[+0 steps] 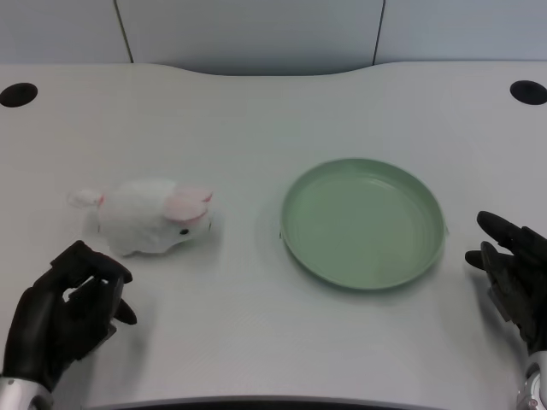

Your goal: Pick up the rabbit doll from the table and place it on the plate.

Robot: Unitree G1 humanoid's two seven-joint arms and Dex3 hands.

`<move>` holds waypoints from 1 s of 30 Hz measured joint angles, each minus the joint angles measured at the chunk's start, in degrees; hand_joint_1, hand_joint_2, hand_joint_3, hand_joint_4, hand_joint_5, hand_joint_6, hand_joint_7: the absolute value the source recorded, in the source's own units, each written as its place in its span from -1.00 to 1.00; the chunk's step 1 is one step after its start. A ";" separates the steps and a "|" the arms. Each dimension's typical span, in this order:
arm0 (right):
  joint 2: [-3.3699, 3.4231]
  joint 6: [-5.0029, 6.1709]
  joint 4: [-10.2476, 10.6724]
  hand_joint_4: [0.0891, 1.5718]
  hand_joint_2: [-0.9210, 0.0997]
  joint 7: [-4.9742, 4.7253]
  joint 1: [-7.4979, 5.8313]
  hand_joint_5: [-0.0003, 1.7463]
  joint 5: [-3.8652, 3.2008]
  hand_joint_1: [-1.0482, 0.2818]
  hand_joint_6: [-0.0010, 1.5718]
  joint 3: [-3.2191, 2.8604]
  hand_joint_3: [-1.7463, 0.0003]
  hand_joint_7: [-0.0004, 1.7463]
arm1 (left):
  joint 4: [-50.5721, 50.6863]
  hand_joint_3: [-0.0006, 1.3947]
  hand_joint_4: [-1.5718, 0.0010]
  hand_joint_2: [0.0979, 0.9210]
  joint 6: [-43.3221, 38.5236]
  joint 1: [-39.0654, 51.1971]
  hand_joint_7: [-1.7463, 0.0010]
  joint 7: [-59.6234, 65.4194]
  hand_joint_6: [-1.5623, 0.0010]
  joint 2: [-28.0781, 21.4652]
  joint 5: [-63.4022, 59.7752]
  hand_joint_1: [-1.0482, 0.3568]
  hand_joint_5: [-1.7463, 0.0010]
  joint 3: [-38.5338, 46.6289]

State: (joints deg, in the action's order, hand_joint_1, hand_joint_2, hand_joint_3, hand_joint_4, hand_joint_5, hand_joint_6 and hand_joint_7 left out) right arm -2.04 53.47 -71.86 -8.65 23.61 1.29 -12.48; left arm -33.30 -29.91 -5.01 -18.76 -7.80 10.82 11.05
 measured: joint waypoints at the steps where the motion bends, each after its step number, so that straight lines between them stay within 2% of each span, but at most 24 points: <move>1: 0.00 0.01 0.00 -0.19 -1.00 -0.02 0.00 -0.04 0.04 0.20 0.22 0.06 0.68 -0.97 | 1.06 -0.24 0.46 1.00 -0.93 0.01 -0.42 0.03 0.50 -0.81 -1.60 -0.53 -0.83 -0.53; 3: -0.01 0.04 -0.03 -0.19 -1.00 -0.12 0.00 -0.04 0.16 0.19 0.21 0.17 0.66 -0.98 | 2.87 -0.47 0.51 1.00 -2.97 -0.11 0.02 -0.04 0.52 -4.32 -6.05 -0.53 -0.60 -2.13; 5: -0.04 0.04 -0.04 -0.19 -1.00 -0.04 0.00 -0.03 0.12 0.18 0.21 0.25 0.65 -0.98 | 4.26 -0.60 0.57 1.00 -4.18 -0.68 0.23 0.11 0.56 -8.38 -10.95 -0.53 -0.49 -3.36; 7: -0.03 0.03 -0.07 -0.19 -1.00 0.28 0.00 -0.03 0.04 0.17 0.21 0.24 0.66 -0.98 | 5.41 -0.68 0.69 1.00 -5.26 -1.79 0.32 1.68 0.63 -11.59 -16.80 -0.56 -0.41 -4.52; 10: 0.06 -0.01 -0.14 -0.20 -1.00 0.12 0.05 -0.03 0.18 0.16 0.21 0.49 0.68 -0.98 | 6.38 -0.77 0.91 1.00 -7.66 -4.91 0.49 6.39 0.73 -16.77 -27.64 -0.65 -0.25 -6.46; 11: 0.06 -0.03 -0.19 -0.20 -1.00 -0.09 0.06 -0.03 0.32 0.14 0.20 0.67 0.68 -0.98 | 6.68 -0.77 0.96 1.00 -7.90 -6.34 0.56 7.93 0.77 -18.40 -30.54 -0.69 -0.10 -6.82; 12: 0.06 -0.05 -0.21 -0.20 -1.00 -0.44 0.07 -0.03 0.54 0.14 0.20 0.86 0.68 -0.98 | 6.95 -0.78 0.98 1.00 -7.98 -7.60 0.58 9.07 0.78 -19.65 -32.57 -0.69 -0.07 -7.18; 13: 0.06 -0.11 -0.23 -0.20 -1.00 -0.62 0.07 -0.04 0.75 0.13 0.20 1.01 0.68 -0.98 | 7.72 -0.77 0.99 1.00 -7.68 -9.00 0.64 9.88 0.82 -21.01 -34.81 -0.73 0.13 -7.88; 14: 0.07 -0.18 -0.22 -0.21 -1.00 -0.57 0.08 -0.05 0.79 0.12 0.20 1.10 0.67 -0.99 | 8.82 -0.78 0.99 1.00 -7.27 -10.17 0.67 10.09 0.83 -22.07 -36.41 -0.76 0.25 -8.45; 18: 0.48 -1.00 -0.03 -0.17 -1.00 -0.39 0.11 -0.04 0.68 0.09 0.21 1.07 0.67 -0.98 | 12.34 -0.91 1.00 0.97 -3.15 -14.85 0.79 9.65 0.92 -25.58 -41.94 -0.82 0.70 -11.50; 20: 0.87 -1.06 0.10 -0.17 -1.00 -0.40 0.10 -0.04 0.41 0.08 0.21 1.05 0.67 -0.98 | 13.31 -0.94 1.00 0.96 -0.69 -17.41 0.82 8.41 0.97 -26.85 -44.20 -0.85 0.81 -13.46; 22: 1.24 -1.06 0.22 -0.18 -1.00 -0.08 0.08 -0.03 -0.05 0.08 0.20 0.99 0.67 -0.98 | 13.50 -0.96 1.00 0.99 1.29 -19.64 0.88 7.55 0.99 -27.36 -45.74 -0.90 0.89 -15.43; 24: 1.45 -1.10 0.33 -0.20 -1.00 1.06 0.06 -0.03 -0.40 0.08 0.20 0.81 0.66 -0.99 | 13.28 -0.95 1.00 1.00 2.63 -21.95 0.91 7.21 1.00 -27.57 -47.82 -0.94 0.92 -17.76; 28: 1.60 -1.46 0.56 -0.24 -1.00 2.07 0.01 -0.03 -0.48 0.06 0.19 0.77 0.66 -0.99 | 10.48 -0.92 0.99 1.00 5.21 -27.10 0.93 5.51 1.00 -27.60 -51.22 -0.97 0.93 -22.56; 30: 1.42 -1.75 0.63 -0.25 -1.00 2.48 -0.17 -0.03 -0.61 0.05 0.17 0.60 0.66 -1.00 | 7.38 -0.94 0.96 0.95 5.71 -30.40 0.93 4.27 0.99 -27.31 -52.36 -0.99 0.92 -25.35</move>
State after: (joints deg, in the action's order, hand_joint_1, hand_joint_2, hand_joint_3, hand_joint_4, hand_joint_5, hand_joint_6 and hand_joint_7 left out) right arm -0.62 51.72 -71.23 -6.17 23.44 0.69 -11.87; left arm -25.93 -24.20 -35.42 -14.49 -35.11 -41.54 -14.30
